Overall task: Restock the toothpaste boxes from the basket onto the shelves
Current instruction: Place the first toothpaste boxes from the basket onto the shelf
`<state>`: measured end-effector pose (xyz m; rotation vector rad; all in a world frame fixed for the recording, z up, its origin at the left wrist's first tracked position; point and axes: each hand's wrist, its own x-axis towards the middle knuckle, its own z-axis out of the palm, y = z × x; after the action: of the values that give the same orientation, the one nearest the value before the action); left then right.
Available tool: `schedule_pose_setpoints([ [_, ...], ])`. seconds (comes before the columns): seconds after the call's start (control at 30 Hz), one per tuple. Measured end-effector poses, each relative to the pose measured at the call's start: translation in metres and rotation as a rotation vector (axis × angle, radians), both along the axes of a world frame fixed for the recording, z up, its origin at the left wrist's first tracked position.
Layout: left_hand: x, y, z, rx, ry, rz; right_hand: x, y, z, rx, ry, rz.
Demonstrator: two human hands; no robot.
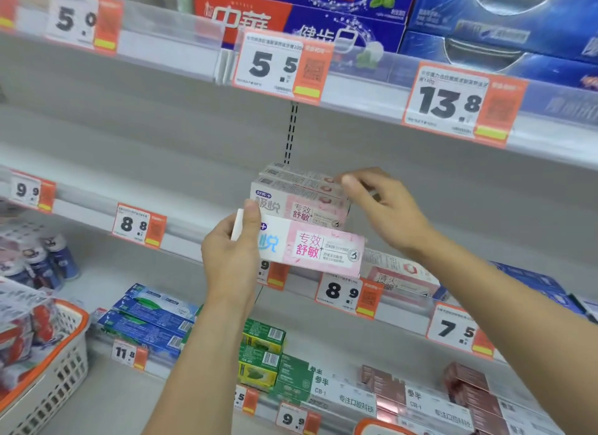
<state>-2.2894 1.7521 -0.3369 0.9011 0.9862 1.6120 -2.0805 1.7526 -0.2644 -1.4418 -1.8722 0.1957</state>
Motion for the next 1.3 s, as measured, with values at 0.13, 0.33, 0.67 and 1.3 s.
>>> schedule_pose_setpoints([
  [0.13,0.005,0.003,0.007,0.028,-0.029,0.042,0.012,-0.038,0.007,-0.374,-0.179,0.118],
  [0.33,-0.015,0.046,-0.002,0.172,0.617,0.047,-0.003,-0.037,-0.026,-0.086,-0.029,-0.103],
  [0.67,-0.014,0.078,-0.015,0.045,0.496,-0.104,-0.017,-0.020,-0.059,-0.129,-0.028,-0.268],
  [1.3,-0.027,0.127,0.002,-0.030,0.416,-0.379,0.004,0.033,-0.038,-0.553,0.115,0.001],
])
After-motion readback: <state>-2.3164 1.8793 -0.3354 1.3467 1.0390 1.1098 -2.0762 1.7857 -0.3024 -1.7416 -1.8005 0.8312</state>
